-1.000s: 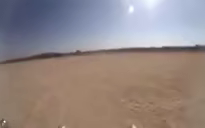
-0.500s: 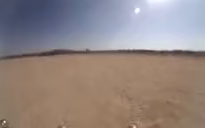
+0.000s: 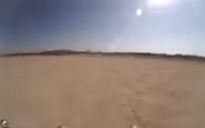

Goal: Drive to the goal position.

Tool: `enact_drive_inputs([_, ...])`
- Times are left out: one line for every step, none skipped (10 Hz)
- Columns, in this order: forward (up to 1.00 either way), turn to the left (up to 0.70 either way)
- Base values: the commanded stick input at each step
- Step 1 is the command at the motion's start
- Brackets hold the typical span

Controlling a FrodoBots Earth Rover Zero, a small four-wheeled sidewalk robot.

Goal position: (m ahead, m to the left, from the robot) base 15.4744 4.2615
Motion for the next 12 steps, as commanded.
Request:
enact_drive_inputs([1.0, 0.0])
enact_drive_inputs([1.0, 0.0])
enact_drive_inputs([1.0, 0.0])
enact_drive_inputs([1.0, 0.0])
enact_drive_inputs([1.0, 0.0])
enact_drive_inputs([1.0, 0.0])
enact_drive_inputs([1.0, 0.0])
enact_drive_inputs([1.0, 0.0])
enact_drive_inputs([1.0, 0.0])
enact_drive_inputs([1.0, 0.0])
enact_drive_inputs([1.0, 0.0])
enact_drive_inputs([1.0, 0.0])
